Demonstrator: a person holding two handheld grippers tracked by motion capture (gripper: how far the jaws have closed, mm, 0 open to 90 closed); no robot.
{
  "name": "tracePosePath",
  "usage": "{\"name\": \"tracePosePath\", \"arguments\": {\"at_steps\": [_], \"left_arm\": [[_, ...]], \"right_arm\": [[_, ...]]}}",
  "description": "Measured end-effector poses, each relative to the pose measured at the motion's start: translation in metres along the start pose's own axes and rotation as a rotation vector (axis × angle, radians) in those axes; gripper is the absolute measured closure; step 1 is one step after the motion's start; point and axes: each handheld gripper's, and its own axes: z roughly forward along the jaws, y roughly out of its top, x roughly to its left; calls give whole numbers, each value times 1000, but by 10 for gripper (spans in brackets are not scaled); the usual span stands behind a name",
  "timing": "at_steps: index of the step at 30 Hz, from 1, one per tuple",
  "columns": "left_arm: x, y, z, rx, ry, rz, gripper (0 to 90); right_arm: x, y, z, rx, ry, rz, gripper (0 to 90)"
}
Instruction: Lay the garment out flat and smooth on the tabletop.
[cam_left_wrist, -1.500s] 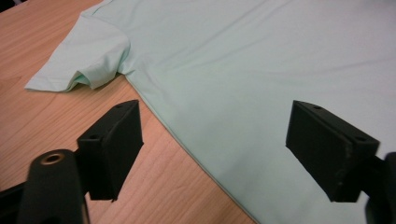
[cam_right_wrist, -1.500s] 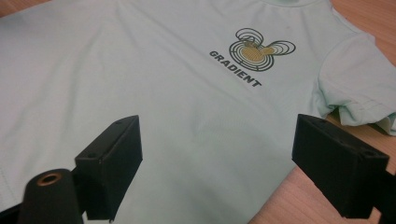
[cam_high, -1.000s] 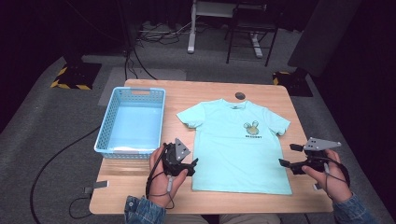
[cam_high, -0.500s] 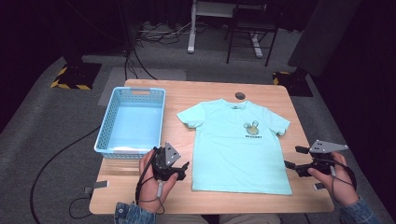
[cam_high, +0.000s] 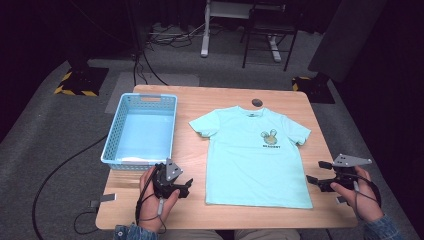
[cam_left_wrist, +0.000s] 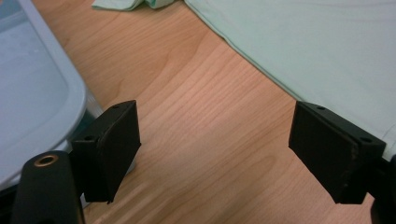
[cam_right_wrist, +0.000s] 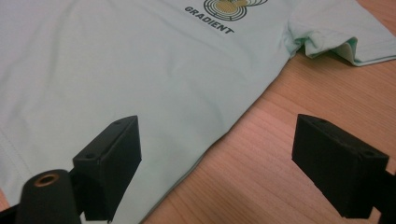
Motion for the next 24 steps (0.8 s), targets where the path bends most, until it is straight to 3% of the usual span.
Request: {"name": "tracePosePath", "arguments": {"at_steps": [4, 17, 24], "left_arm": [[4, -7, -1, 11, -8, -5, 177], [14, -29, -2, 80, 31, -18, 172], [20, -38, -1, 99, 29, -47, 171]], "right_arm": [[-3, -6, 2, 13, -7, 3, 159], [-12, -28, 7, 58, -30, 24, 159], [-13, -37, 9, 83, -31, 25, 160]]}}
